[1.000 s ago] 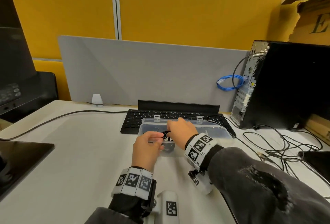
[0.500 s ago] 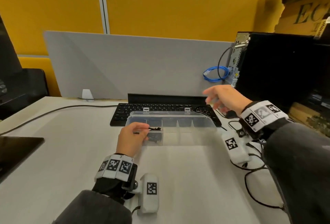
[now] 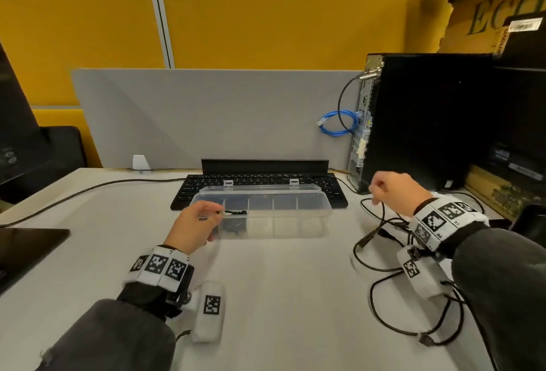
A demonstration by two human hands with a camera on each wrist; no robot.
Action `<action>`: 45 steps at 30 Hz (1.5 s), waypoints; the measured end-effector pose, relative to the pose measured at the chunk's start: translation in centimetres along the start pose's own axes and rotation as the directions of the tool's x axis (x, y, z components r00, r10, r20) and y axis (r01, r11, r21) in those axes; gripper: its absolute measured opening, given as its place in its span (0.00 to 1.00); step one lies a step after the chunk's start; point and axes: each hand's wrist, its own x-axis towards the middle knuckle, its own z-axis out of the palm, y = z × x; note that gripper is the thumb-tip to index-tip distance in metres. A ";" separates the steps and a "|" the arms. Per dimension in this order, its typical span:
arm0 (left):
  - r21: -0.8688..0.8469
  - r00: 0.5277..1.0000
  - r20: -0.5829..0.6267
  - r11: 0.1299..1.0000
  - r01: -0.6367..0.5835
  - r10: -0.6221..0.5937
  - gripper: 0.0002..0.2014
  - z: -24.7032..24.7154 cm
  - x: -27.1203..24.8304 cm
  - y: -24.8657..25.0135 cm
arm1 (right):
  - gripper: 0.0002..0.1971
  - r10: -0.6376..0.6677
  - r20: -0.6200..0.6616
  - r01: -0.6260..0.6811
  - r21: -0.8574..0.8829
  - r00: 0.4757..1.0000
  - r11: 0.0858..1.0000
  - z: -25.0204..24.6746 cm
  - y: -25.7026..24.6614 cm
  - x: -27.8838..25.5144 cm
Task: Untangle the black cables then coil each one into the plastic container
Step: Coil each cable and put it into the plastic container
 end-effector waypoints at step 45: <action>-0.233 0.793 0.049 0.779 -0.583 0.608 0.11 2.2 -4.4 14.7 | 0.21 -0.523 -0.420 0.492 -0.189 0.742 0.850 -6.2 -10.9 -8.2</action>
